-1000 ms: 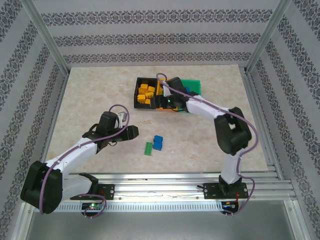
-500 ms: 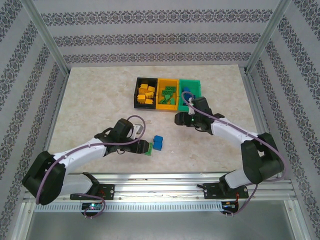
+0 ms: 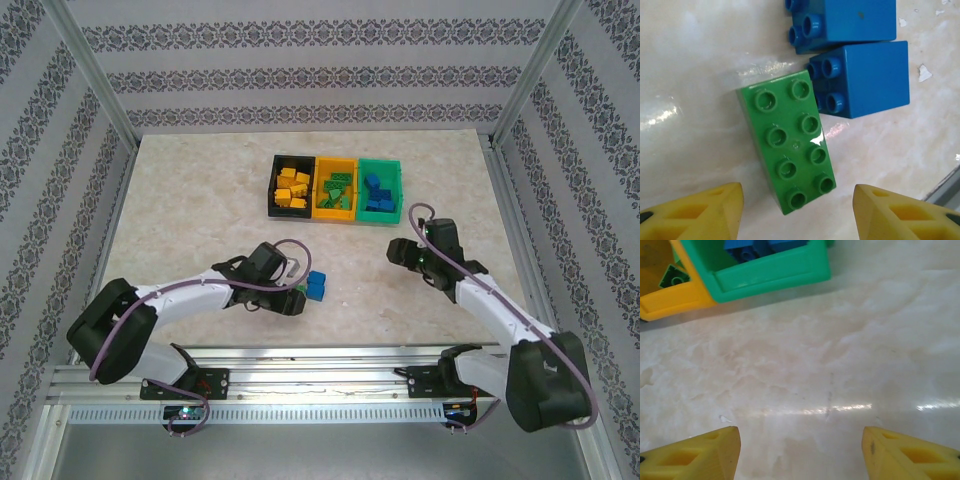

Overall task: Sort the legos into containers by color
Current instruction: Pick up the lego from the middle-left of the table.

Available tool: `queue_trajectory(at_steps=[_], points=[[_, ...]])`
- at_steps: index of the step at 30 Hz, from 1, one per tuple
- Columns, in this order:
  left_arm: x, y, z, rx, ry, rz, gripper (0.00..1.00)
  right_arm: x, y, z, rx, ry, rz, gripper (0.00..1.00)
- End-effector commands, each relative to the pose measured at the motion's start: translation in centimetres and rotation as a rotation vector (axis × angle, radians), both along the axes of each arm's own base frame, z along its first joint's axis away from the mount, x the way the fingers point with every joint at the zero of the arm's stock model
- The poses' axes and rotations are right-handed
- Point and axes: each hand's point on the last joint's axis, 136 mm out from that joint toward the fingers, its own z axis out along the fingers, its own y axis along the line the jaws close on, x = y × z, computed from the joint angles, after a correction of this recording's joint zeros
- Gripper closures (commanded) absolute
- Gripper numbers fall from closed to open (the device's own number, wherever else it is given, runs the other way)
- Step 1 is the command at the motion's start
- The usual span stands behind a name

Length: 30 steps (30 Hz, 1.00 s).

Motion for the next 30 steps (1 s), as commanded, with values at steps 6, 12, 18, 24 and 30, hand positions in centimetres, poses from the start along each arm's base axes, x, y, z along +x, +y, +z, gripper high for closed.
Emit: queue_trajectory(at_steps=[6,12,18,24,30], points=[[0.6,-0.2,-0.7,0.085,-0.001,-0.04,0.41,-2.1,-2.8,-2.1,-0.004,0.021,-0.082,0.34],[1.3,-0.2,-1.5,0.164,0.017,-0.043,0.44,-1.7,-2.8,-2.5,-0.002,0.027,-0.082,0.34],[1.3,0.1,-2.2,0.275,0.006,-0.076,0.51,-1.7,-2.7,-2.9,-0.007,0.034,-0.077,0.34],[2.0,0.3,-1.7,0.293,-0.018,-0.043,0.62,-1.6,-2.9,-2.9,-0.013,0.029,-0.086,0.34],[3.3,0.9,0.2,0.312,-0.09,0.008,0.7,-1.5,-3.0,-3.3,-0.031,0.045,-0.09,0.34]])
